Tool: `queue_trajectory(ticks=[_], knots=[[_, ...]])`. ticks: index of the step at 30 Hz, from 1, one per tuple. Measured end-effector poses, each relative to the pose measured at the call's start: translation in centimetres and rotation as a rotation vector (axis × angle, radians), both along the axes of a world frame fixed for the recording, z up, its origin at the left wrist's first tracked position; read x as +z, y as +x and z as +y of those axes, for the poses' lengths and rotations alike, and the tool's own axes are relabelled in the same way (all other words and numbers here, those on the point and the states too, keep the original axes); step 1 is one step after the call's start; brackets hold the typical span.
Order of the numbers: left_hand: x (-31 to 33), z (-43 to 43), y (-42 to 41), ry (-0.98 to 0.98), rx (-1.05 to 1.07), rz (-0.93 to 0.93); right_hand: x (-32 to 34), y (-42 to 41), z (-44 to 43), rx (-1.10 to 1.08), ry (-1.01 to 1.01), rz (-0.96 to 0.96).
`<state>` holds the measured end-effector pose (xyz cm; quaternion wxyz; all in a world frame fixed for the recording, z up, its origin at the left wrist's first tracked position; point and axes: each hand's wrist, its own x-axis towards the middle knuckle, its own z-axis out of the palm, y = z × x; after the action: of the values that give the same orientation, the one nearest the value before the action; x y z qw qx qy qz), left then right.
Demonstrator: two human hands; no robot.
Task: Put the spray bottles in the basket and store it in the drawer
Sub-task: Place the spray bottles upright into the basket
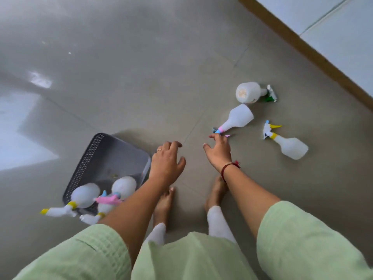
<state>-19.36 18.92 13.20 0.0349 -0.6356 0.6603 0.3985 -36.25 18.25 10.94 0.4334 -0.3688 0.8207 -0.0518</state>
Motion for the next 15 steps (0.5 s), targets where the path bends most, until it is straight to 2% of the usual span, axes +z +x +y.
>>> queue_trajectory(ticks=[3,7,11,15], knots=[[-2.3,0.0,-6.3,0.107,-0.082,0.025,-1.3,-5.4,0.3,-0.092,0.007,0.055],[-5.5,-0.2,-13.2,0.184,-0.151,0.010,-3.8,-13.4,1.4,-0.100,0.041,0.124],[-9.3,-1.0,-17.7,0.165,-0.219,-0.038,-7.1,-21.3,2.3,-0.095,0.093,0.238],[-13.3,-1.5,-20.8,0.134,-0.326,-0.015,-10.7,-27.5,2.0,0.021,0.208,0.373]])
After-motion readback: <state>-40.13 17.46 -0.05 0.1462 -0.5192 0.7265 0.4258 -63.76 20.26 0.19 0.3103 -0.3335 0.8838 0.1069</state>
